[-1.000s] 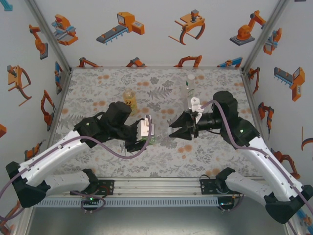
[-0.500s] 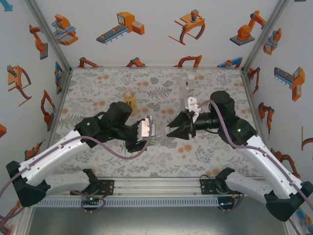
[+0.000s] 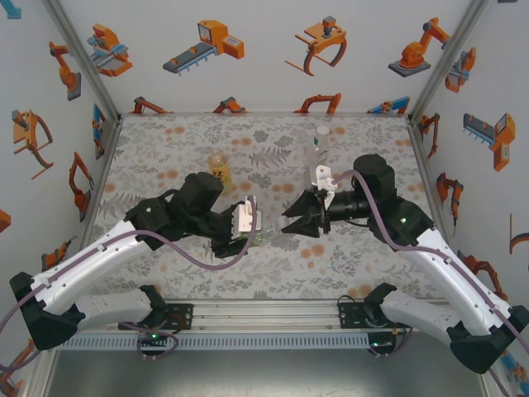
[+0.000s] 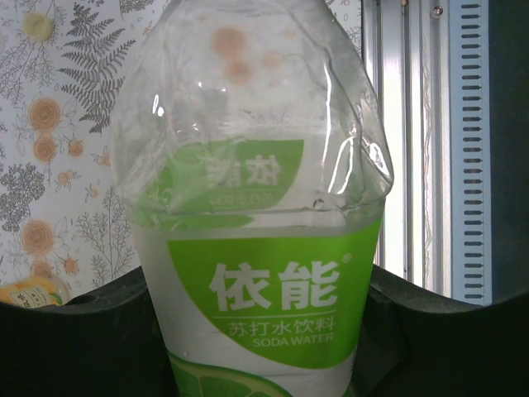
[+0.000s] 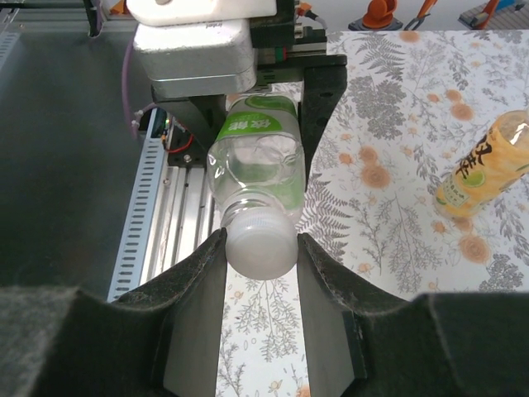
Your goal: Screw on the bottle caps
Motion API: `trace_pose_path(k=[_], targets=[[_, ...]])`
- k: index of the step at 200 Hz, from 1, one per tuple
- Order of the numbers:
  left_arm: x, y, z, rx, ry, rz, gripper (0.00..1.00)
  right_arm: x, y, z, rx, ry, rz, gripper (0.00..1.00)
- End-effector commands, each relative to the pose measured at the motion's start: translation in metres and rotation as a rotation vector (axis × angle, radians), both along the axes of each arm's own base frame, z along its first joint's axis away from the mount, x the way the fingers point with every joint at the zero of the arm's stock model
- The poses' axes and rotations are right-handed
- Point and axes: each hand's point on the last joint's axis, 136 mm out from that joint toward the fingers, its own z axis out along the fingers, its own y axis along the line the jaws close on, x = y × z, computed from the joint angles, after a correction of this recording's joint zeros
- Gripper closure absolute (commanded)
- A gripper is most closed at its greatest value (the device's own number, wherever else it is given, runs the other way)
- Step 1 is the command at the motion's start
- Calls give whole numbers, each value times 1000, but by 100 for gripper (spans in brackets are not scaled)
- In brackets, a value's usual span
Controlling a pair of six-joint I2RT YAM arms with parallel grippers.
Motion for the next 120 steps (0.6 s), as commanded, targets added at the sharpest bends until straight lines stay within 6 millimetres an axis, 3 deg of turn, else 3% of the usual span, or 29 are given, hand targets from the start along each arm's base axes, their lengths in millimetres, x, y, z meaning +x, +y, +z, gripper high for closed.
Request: trace_pose_path(k=[1, 68, 120], targets=[[0, -4, 17, -57, -36, -7, 96, -9, 1, 0, -4, -5, 41, 100], [3, -6, 17, -60, -34, 12, 96, -13, 3, 2, -2, 0, 65, 100], [4, -7, 16, -60, -26, 19, 97, -3, 1, 3, -18, -86, -36, 100]])
